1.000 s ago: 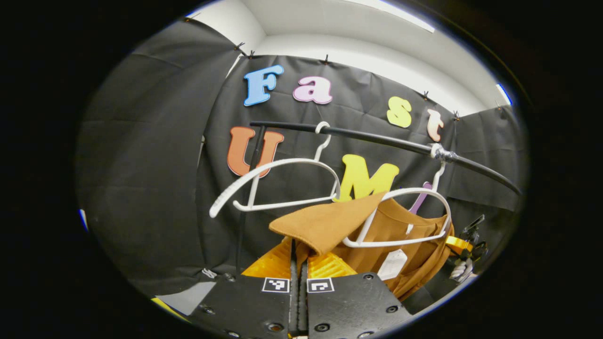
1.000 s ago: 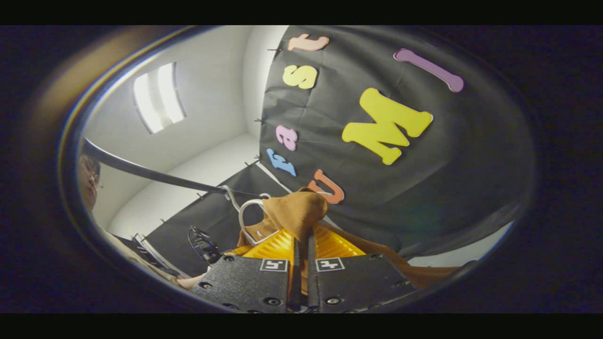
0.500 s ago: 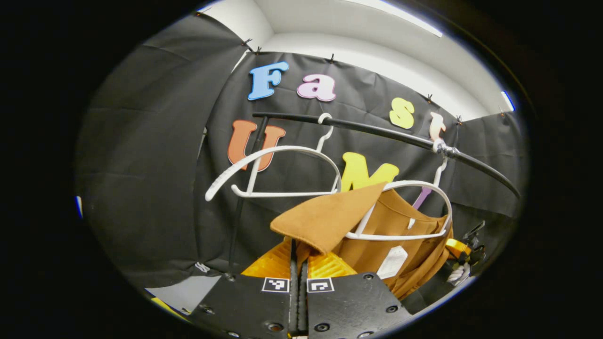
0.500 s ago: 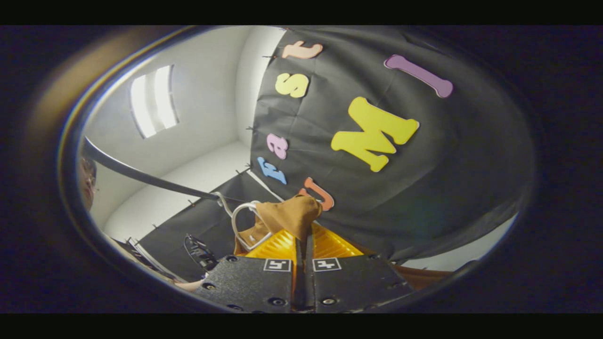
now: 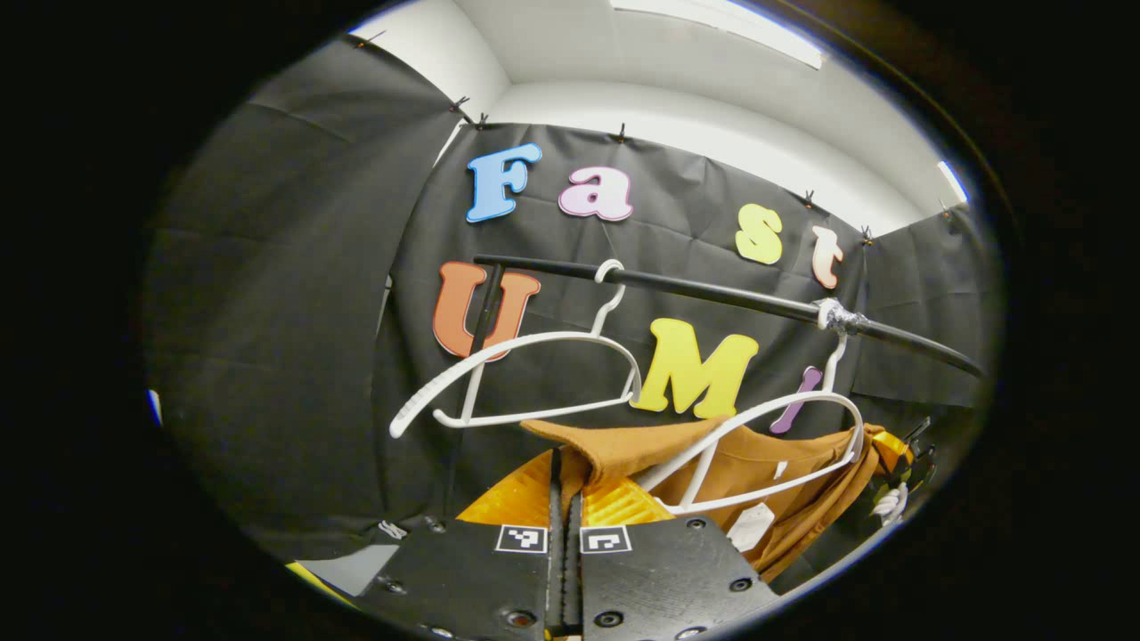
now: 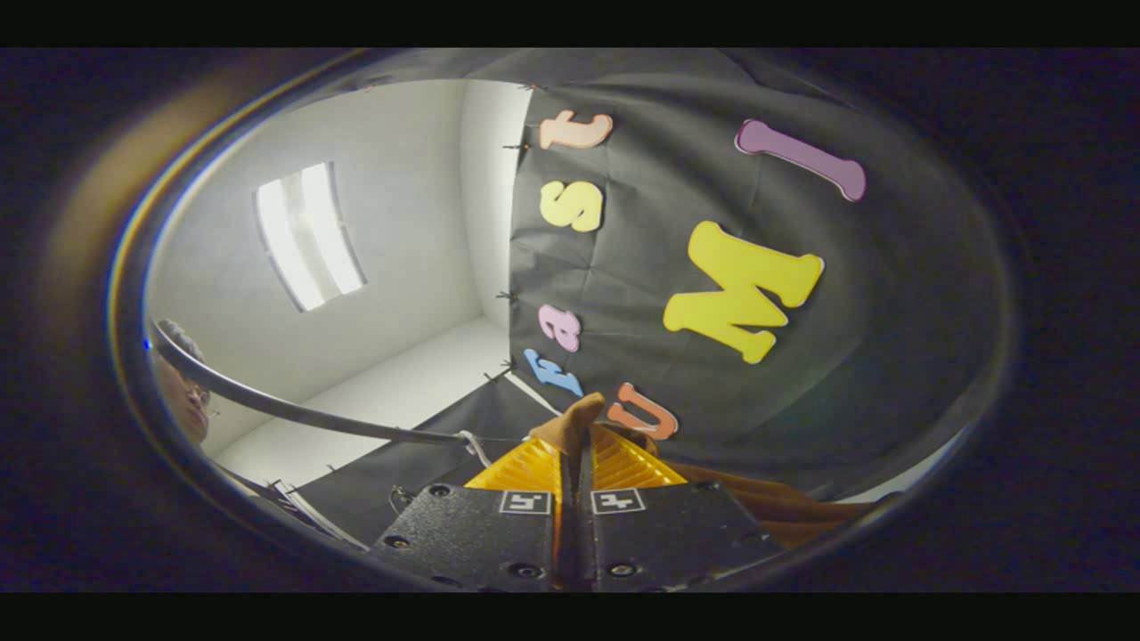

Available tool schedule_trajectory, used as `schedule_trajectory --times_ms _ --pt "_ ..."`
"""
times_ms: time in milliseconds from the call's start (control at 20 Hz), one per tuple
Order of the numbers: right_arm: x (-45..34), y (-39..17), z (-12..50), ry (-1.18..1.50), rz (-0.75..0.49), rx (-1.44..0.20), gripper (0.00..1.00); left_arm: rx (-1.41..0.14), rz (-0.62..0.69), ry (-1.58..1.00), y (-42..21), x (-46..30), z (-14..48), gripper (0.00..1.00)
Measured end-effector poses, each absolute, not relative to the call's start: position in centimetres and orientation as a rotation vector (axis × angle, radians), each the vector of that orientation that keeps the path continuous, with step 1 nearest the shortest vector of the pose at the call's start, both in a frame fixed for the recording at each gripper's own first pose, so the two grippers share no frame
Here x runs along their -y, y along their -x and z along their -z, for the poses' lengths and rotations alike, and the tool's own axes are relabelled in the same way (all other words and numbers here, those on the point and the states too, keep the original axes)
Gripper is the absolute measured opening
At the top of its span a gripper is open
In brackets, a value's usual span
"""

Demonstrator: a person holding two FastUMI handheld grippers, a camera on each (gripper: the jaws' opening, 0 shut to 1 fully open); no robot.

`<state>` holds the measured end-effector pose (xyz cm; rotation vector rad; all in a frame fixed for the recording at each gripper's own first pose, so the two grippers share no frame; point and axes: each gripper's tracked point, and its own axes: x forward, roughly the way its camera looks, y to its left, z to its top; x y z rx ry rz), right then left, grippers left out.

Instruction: Grasp the clothes on the hanger with both hands and then place them into the laundry hamper below.

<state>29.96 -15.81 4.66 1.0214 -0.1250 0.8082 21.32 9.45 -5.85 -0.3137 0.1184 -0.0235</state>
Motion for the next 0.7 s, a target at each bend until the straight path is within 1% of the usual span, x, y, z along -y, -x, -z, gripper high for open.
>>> schedule_trajectory --times_ms 50,150,200,250,300,350,400,550,700 --pt "16.3 -30.9 -4.3 -0.996 -0.764 0.130 0.02 -0.126 0.021 0.316 -21.4 -9.7 6.1 0.00" --pt "17.1 -33.1 -2.3 -0.912 -0.669 0.092 0.02 -0.153 0.031 0.345 -21.8 -9.3 7.1 0.00" --pt "17.4 -33.8 -1.6 -0.882 -0.627 0.073 0.02 -0.171 0.033 0.353 -21.7 -9.2 8.1 0.05" --pt "17.3 -34.1 -1.0 -0.884 -0.615 0.052 0.02 -0.191 0.031 0.350 -21.5 -9.3 9.1 0.00" --pt "16.7 -34.0 -0.3 -0.901 -0.615 0.024 0.02 -0.209 0.025 0.352 -21.3 -9.5 10.3 0.05" --pt "16.2 -34.0 0.6 -0.901 -0.611 0.006 0.03 -0.223 0.015 0.363 -21.0 -9.8 11.3 0.05" --pt "15.7 -34.1 2.0 -0.890 -0.608 -0.023 0.03 -0.240 -0.002 0.380 -20.8 -10.0 12.4 0.00" --pt "14.4 -33.6 6.1 -0.851 -0.600 -0.118 0.03 -0.307 -0.058 0.419 -19.6 -11.0 15.8 0.00" --pt "13.4 -32.0 8.7 -0.818 -0.596 -0.185 0.02 -0.353 -0.065 0.396 -17.9 -9.8 17.9 0.00"
